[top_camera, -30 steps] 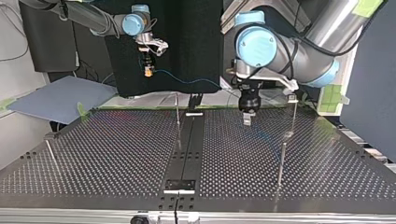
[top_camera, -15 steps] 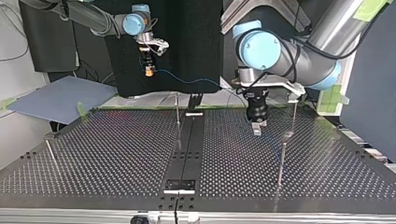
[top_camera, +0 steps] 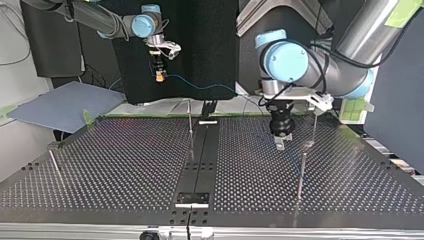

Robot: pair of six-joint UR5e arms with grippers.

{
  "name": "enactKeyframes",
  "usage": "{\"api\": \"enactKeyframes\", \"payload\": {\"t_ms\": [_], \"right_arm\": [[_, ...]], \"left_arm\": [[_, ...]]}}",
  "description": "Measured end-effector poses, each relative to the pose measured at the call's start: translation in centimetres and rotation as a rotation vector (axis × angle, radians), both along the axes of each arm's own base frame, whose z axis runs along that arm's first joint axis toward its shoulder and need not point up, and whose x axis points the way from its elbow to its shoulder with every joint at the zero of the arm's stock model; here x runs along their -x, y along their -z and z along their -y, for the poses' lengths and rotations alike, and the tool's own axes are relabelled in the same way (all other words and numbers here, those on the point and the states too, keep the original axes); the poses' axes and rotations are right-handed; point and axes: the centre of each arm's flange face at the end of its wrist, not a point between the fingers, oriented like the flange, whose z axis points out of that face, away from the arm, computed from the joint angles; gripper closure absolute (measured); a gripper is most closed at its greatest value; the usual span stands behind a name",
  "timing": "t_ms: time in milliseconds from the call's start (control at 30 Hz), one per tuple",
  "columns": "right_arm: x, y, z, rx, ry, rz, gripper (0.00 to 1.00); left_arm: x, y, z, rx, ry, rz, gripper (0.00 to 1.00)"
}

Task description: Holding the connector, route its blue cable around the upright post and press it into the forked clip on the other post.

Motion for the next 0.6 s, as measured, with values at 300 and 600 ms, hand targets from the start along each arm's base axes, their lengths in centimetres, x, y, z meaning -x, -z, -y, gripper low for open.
{"api": "enactKeyframes", "payload": {"t_ms": [300, 600], "right_arm": [[0.0, 0.0, 0.0, 0.001, 0.000, 0.001, 1.00], [-0.1, 0.0, 0.0, 0.003, -0.002, 0.001, 1.00]], "left_arm": [[-1.7, 1.2, -0.3, -0.057, 0.002, -0.033, 0.01], [-2.8, 0.2, -0.7, -0.030, 0.022, -0.008, 0.01]]}}
